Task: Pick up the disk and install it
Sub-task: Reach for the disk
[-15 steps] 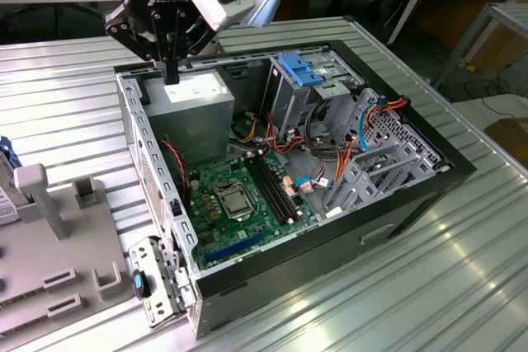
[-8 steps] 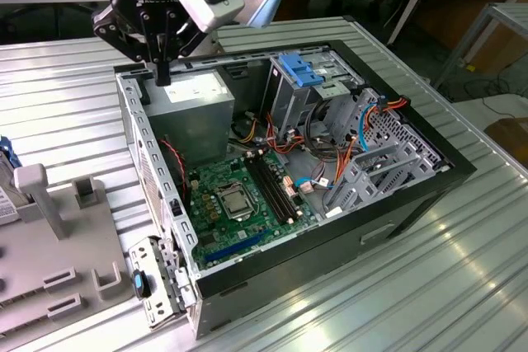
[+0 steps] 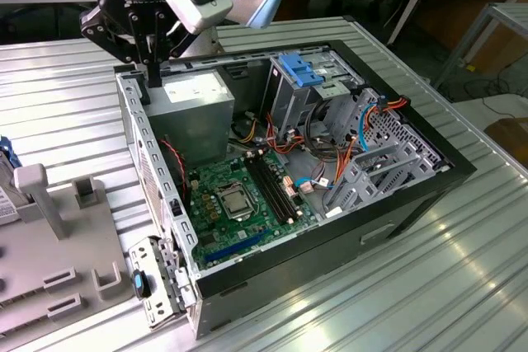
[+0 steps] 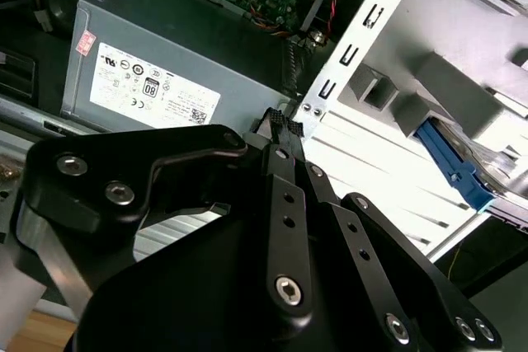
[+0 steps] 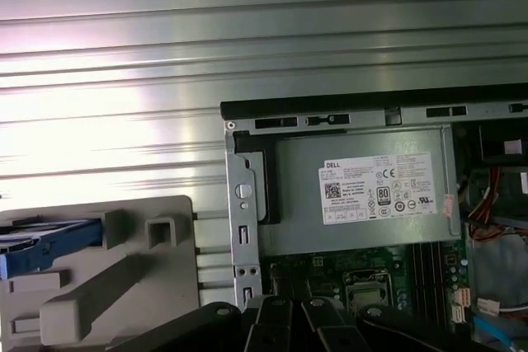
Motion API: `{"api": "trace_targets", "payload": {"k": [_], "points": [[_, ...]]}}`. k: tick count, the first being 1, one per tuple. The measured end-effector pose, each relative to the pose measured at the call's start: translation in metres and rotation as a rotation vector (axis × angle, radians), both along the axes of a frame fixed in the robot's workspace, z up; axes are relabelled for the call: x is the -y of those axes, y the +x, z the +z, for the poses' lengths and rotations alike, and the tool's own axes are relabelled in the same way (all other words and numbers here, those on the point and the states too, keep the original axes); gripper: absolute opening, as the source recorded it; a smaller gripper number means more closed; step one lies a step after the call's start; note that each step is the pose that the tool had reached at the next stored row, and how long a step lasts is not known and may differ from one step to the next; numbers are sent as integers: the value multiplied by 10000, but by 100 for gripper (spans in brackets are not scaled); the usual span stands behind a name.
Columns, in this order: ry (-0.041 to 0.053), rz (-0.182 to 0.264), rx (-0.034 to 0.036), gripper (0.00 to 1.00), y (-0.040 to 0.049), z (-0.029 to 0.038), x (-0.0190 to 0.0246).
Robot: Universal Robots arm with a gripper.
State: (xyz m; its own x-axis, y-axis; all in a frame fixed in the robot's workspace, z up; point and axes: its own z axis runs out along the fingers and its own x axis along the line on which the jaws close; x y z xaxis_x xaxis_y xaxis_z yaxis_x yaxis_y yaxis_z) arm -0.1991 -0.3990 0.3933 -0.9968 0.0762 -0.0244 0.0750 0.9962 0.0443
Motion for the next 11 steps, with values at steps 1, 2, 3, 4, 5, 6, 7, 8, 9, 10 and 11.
{"api": "trace_targets", "payload": {"k": [1, 2, 3, 4, 5, 6, 7, 8, 9, 10, 11], "points": [[0, -1, 0, 11, -41, 0, 0], [0, -1, 0, 11, -64, 0, 0], [0, -1, 0, 11, -81, 0, 0], [1, -1, 1, 11, -108, 0, 0], [0, -1, 0, 11, -129, 0, 0], [0, 0, 1, 11, -143, 0, 0], [-1, 0, 0, 11, -161, 0, 0], [0, 0, 1, 11, -174, 0, 0], [1, 0, 1, 11, -197, 0, 0], [0, -1, 0, 11, -212, 0, 0], [1, -1, 1, 11, -228, 0, 0]]}}
